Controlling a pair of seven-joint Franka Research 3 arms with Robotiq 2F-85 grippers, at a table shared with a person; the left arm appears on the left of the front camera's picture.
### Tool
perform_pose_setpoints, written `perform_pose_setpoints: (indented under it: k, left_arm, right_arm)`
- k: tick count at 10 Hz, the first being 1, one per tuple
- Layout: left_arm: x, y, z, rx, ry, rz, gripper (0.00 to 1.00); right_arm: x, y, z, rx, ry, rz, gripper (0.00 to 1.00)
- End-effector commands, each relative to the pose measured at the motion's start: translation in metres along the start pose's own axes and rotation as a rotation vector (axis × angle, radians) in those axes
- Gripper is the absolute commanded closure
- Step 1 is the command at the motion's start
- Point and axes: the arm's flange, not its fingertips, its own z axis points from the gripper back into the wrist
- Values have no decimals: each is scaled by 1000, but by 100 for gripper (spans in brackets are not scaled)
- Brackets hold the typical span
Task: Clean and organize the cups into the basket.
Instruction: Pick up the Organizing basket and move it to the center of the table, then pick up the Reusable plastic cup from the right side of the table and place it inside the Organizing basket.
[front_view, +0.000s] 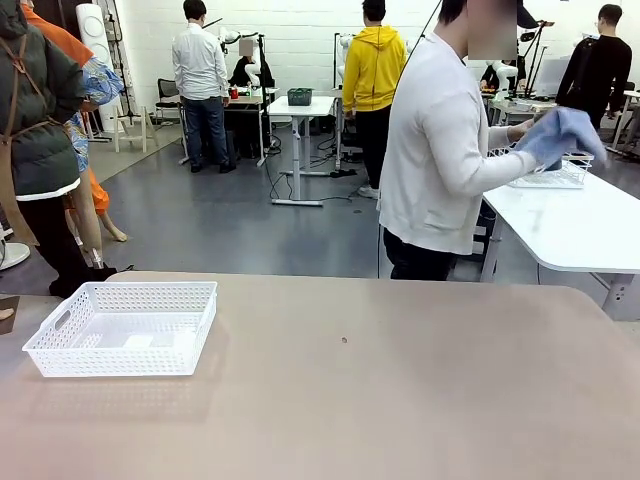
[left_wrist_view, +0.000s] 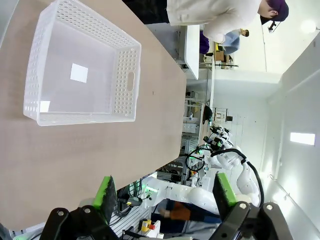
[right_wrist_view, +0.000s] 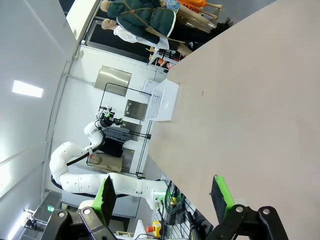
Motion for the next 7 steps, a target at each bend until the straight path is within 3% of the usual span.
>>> perform_pose_setpoints:
  k: [1,7]
  left_arm:
    - [0,0,1,-21,-6,-9,0]
    - [0,0,1,-21,-6,-9,0]
  right_arm:
    - [1,-1,0,-6,-4,-6,0]
    - [1,-1,0,-6,-4,-6,0]
